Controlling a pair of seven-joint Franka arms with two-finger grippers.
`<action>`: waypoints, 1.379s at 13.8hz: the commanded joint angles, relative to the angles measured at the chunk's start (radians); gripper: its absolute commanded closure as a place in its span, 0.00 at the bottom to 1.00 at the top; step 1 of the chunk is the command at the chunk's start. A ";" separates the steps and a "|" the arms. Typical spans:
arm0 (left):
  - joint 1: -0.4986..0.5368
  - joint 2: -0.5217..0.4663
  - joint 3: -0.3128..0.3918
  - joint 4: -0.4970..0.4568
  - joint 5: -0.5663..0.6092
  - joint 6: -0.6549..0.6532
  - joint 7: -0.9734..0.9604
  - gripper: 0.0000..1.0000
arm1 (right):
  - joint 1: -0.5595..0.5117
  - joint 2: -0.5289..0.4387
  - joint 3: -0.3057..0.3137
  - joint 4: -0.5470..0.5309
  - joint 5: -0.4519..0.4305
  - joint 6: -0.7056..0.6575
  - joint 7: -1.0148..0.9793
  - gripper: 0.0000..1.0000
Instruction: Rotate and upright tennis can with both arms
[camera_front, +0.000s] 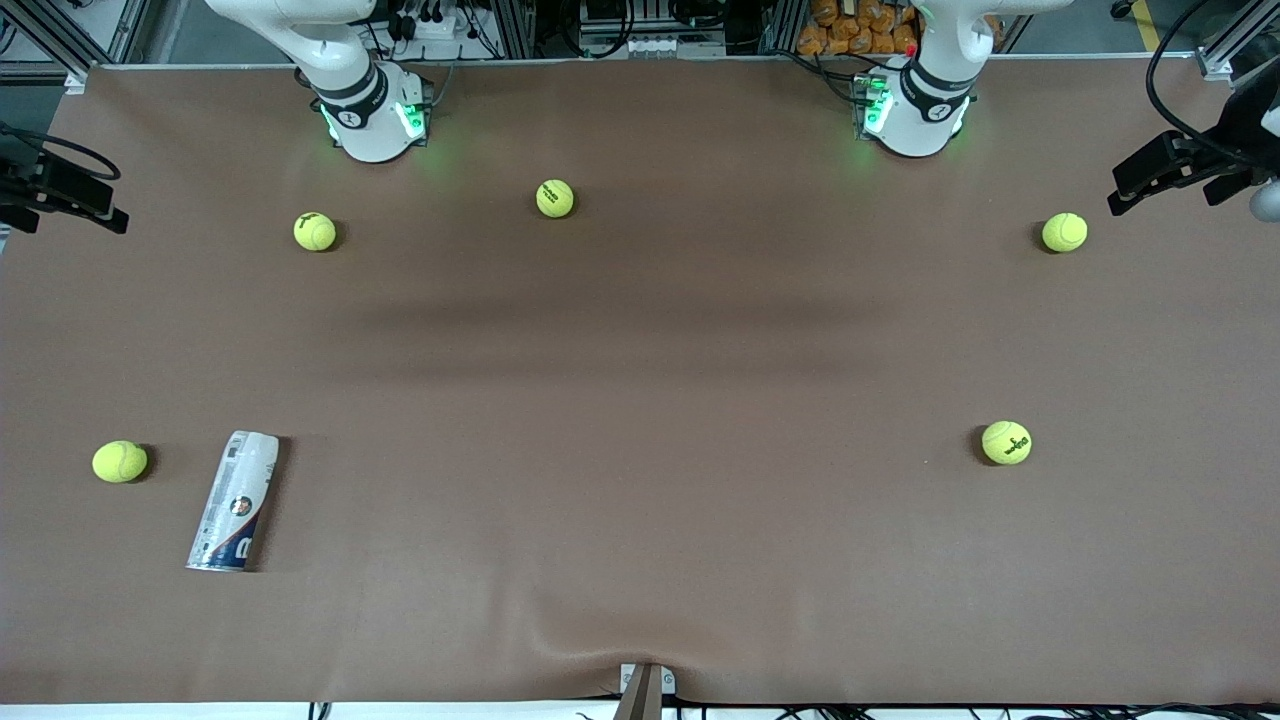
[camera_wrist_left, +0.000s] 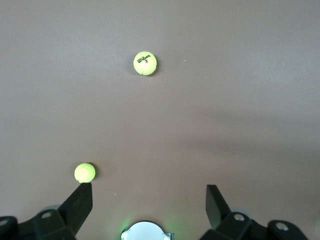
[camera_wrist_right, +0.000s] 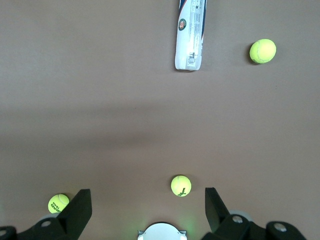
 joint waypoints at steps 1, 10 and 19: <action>0.005 0.007 -0.001 0.024 -0.007 -0.015 0.016 0.00 | 0.014 -0.006 0.002 -0.009 -0.018 0.009 -0.011 0.00; 0.003 0.027 0.000 0.009 -0.007 -0.015 0.022 0.00 | 0.020 0.004 0.002 -0.009 -0.021 0.010 -0.010 0.00; 0.005 0.038 -0.001 0.006 -0.002 -0.015 0.032 0.00 | 0.020 0.036 0.002 -0.010 -0.021 0.021 -0.010 0.00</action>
